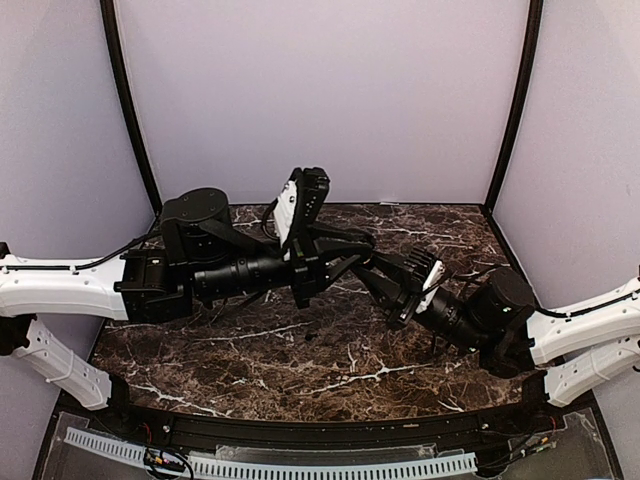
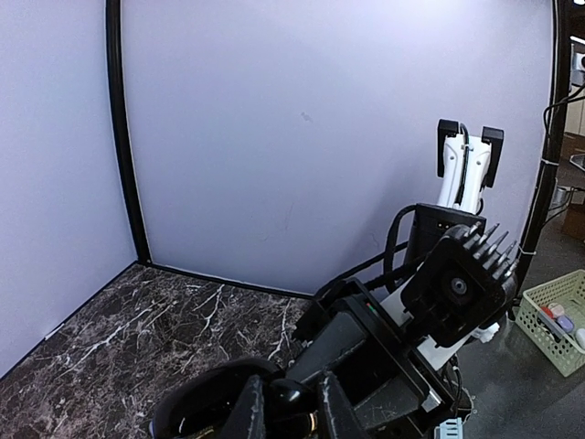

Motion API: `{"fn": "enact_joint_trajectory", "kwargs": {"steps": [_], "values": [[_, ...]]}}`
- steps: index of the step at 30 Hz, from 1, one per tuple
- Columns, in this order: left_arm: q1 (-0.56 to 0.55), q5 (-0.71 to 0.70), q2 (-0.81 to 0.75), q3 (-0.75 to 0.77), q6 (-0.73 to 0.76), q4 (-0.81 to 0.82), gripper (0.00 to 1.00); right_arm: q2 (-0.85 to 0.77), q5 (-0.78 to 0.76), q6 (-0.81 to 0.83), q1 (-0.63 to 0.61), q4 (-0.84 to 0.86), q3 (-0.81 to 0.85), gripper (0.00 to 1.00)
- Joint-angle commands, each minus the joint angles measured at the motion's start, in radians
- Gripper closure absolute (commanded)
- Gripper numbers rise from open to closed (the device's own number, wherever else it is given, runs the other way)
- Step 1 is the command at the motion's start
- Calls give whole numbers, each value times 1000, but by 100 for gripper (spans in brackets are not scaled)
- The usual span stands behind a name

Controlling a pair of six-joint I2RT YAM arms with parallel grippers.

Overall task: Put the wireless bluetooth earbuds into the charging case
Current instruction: Insert the right earbud into the right side groove of the charging case.

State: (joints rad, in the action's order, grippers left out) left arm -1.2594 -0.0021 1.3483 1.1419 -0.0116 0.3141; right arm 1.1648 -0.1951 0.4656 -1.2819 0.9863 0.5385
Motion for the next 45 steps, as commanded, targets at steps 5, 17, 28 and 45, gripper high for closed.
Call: {"fn": "enact_joint_trajectory", "kwargs": {"steps": [5,17,28,45], "values": [[3,-18,17,29,26,-62,96,-30,17,-8,0,33,33,100],[3,-35,13,47,38,-87,85,-32,33,-27,0,44,23,100],[3,-42,3,54,50,-92,75,-25,40,-60,0,60,17,100],[3,-82,3,71,52,-98,73,23,77,-192,0,147,-8,100]]}}
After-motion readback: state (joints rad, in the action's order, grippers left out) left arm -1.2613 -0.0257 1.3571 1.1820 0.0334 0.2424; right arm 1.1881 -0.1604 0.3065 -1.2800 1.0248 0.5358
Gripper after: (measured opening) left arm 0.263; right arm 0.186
